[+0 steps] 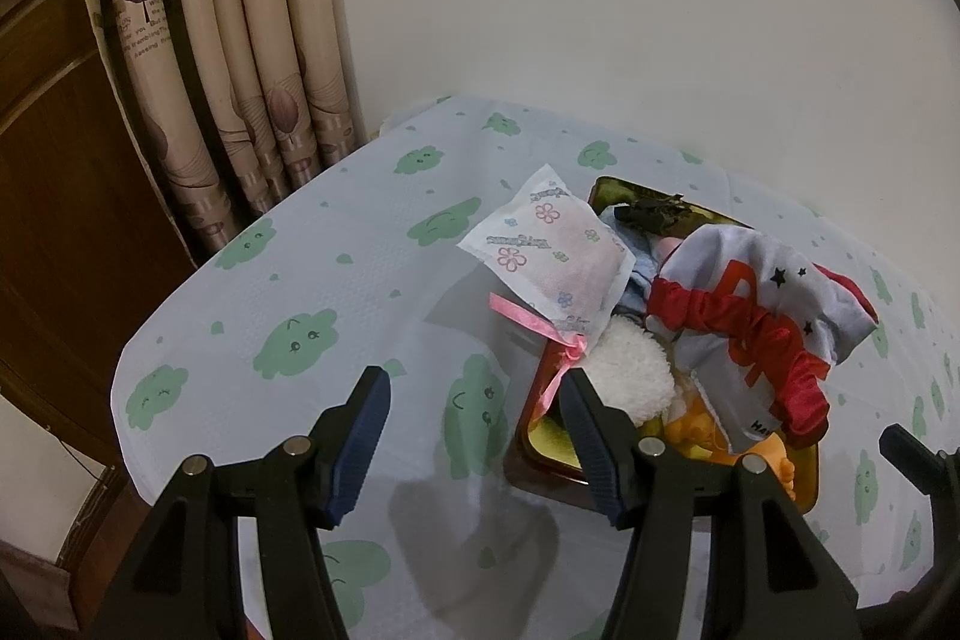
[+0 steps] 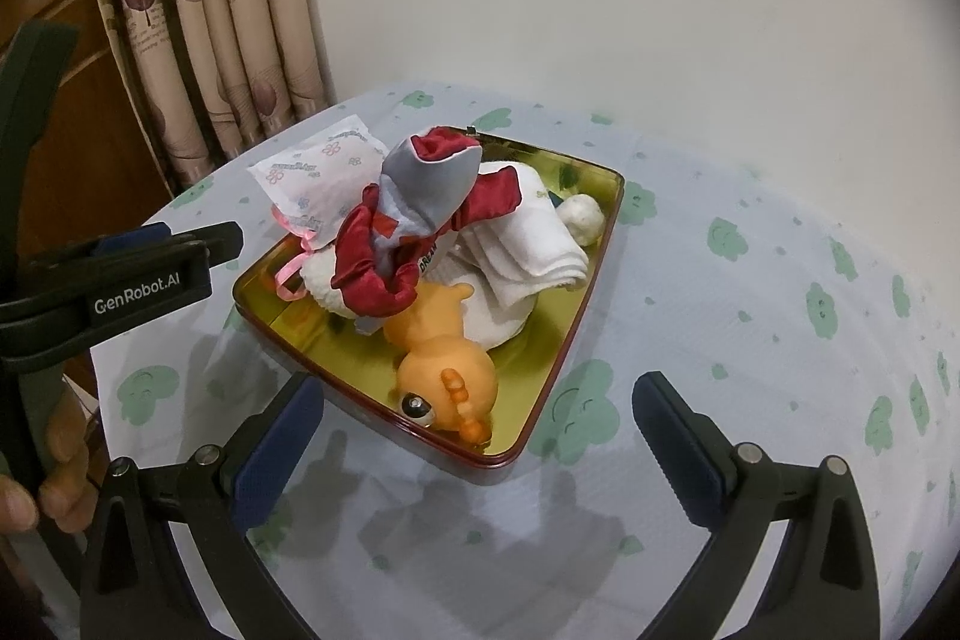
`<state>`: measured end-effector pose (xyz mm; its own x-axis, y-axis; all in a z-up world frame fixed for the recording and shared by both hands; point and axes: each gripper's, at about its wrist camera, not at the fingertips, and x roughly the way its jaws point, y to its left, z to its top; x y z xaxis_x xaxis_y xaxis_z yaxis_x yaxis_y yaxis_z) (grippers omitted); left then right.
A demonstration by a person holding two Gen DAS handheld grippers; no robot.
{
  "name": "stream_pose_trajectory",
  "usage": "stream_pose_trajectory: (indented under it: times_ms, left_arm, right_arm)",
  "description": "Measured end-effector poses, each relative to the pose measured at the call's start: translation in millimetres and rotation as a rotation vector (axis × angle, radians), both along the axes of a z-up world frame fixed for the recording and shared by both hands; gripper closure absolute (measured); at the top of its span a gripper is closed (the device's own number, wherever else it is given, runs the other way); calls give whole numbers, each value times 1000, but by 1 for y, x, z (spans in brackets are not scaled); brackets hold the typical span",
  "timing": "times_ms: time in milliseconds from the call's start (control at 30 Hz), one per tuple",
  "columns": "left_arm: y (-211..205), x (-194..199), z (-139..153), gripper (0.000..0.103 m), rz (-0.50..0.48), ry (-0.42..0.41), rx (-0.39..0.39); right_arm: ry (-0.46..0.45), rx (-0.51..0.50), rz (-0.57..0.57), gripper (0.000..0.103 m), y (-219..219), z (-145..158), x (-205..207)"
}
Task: Organize soft objects
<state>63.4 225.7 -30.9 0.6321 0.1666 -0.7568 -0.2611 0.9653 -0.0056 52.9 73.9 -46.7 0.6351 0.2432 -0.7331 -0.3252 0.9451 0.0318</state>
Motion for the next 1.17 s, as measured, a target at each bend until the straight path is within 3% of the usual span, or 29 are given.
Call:
stream_pose_trajectory:
  times_ms: [1167]
  left_arm:
    - [7,1,0,43,8,-13,-29]
  right_arm:
    - [23,-34,20,1,6,-6,3]
